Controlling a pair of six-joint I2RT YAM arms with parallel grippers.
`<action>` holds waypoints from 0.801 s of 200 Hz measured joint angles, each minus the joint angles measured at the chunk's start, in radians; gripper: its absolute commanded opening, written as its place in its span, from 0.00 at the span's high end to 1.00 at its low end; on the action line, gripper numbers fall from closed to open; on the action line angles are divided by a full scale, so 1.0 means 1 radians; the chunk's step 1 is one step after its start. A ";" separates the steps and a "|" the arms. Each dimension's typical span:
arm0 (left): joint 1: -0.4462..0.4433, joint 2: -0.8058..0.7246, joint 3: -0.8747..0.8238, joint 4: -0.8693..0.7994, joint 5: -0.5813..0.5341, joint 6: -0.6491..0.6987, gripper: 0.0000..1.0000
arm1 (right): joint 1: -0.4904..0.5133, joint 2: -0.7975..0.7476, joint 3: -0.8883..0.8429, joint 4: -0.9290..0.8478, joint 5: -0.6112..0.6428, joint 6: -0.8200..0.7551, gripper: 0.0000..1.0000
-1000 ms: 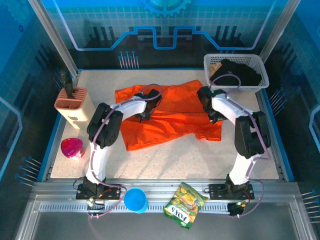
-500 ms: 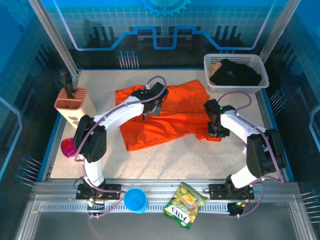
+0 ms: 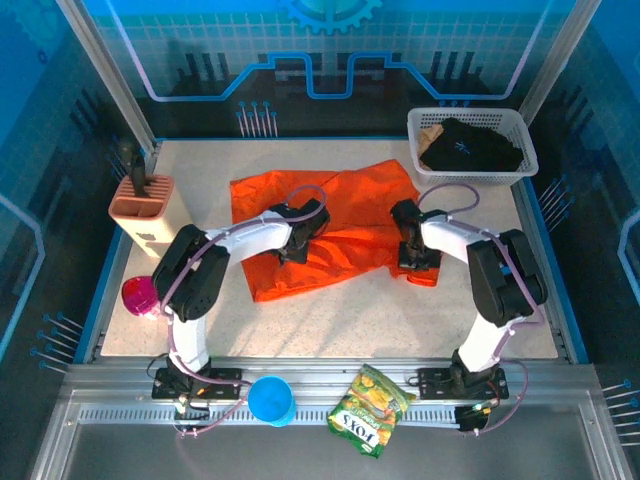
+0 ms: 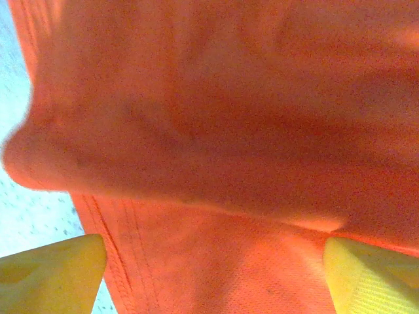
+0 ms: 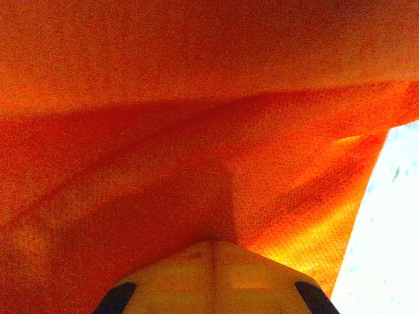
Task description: Fold and stack the t-shirts
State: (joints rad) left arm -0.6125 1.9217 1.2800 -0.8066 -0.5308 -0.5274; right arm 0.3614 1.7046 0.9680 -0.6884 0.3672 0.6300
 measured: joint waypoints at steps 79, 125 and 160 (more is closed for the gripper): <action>0.000 -0.008 -0.040 -0.009 -0.002 -0.051 0.14 | 0.044 -0.272 -0.210 -0.137 -0.085 0.070 1.00; 0.002 -0.039 -0.083 -0.050 -0.018 -0.086 0.16 | 0.043 -0.304 -0.146 -0.154 -0.141 0.050 1.00; 0.004 -0.108 -0.126 -0.073 -0.011 -0.123 0.16 | 0.045 -0.235 -0.027 -0.077 -0.166 0.050 1.00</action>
State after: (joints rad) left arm -0.6086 1.8137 1.1545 -0.8795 -0.5419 -0.6502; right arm 0.4061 1.4693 0.9409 -0.7654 0.2012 0.6796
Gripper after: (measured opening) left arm 0.838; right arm 0.057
